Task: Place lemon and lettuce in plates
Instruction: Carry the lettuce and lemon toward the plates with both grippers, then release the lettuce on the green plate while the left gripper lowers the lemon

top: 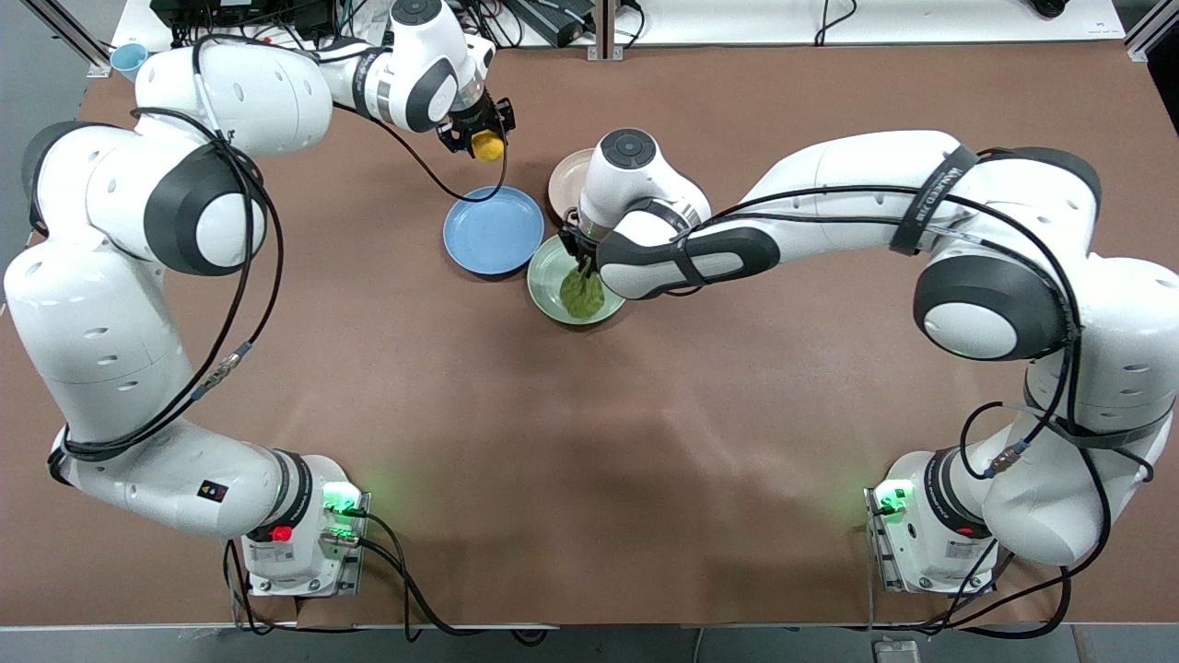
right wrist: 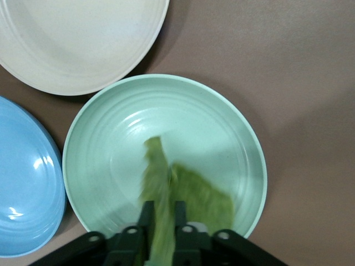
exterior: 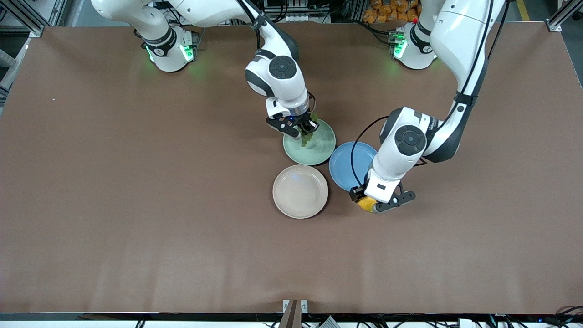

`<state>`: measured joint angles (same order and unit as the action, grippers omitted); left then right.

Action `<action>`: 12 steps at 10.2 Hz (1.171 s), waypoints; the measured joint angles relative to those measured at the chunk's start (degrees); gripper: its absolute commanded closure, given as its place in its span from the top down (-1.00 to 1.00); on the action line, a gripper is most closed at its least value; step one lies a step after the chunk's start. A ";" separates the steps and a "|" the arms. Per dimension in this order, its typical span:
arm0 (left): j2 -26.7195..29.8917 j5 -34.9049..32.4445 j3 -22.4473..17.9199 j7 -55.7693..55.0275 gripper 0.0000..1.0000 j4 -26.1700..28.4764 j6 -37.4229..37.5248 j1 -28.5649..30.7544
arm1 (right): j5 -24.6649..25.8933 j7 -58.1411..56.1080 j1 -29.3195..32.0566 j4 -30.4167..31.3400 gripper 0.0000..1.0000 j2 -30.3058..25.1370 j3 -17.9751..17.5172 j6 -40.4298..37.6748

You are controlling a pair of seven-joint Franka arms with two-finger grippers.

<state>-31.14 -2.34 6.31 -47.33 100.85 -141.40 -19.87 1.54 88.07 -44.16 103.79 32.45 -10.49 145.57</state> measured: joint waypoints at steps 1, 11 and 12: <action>-0.02 0.00 -0.01 -0.21 -1.00 0.00 0.00 -0.13 | 0.01 0.00 0.02 -0.53 1.00 0.03 0.16 0.00; -8.75 0.00 -0.06 -8.42 -1.00 -8.35 -0.28 -9.69 | -3.24 -26.63 21.60 -4.34 1.00 -22.44 -9.59 -31.25; -10.60 0.00 -0.11 -8.53 -1.00 -9.71 -0.33 -11.43 | -5.69 -33.28 25.34 -4.37 1.00 -25.21 -9.90 -35.35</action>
<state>-41.74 -2.34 6.20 -55.86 91.14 -141.73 -31.30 -4.15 54.79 -18.82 99.42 7.24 -20.39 110.22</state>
